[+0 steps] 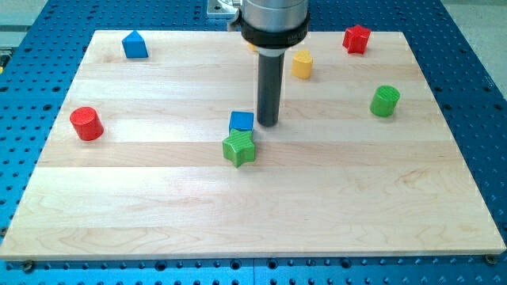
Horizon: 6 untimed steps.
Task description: Separate the cube from the green star
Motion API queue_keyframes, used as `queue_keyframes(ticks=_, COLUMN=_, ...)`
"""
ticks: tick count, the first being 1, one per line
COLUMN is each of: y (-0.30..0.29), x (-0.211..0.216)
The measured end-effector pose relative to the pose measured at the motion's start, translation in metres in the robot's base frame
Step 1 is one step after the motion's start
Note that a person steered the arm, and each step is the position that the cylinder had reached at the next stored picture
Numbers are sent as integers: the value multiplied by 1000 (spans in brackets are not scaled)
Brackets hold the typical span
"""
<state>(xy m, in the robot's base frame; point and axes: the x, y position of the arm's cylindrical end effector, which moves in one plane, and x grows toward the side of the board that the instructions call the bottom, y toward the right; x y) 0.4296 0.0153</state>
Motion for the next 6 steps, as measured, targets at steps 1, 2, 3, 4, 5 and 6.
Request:
queue_keyframes(ticks=1, y=-62, x=59)
queue_keyframes(ticks=2, y=-134, x=76)
queue_keyframes(ticks=3, y=-65, x=68)
queue_keyframes(ticks=4, y=-23, x=44)
queue_keyframes(ticks=5, y=-30, x=21)
queue_keyframes(ticks=6, y=-90, x=37)
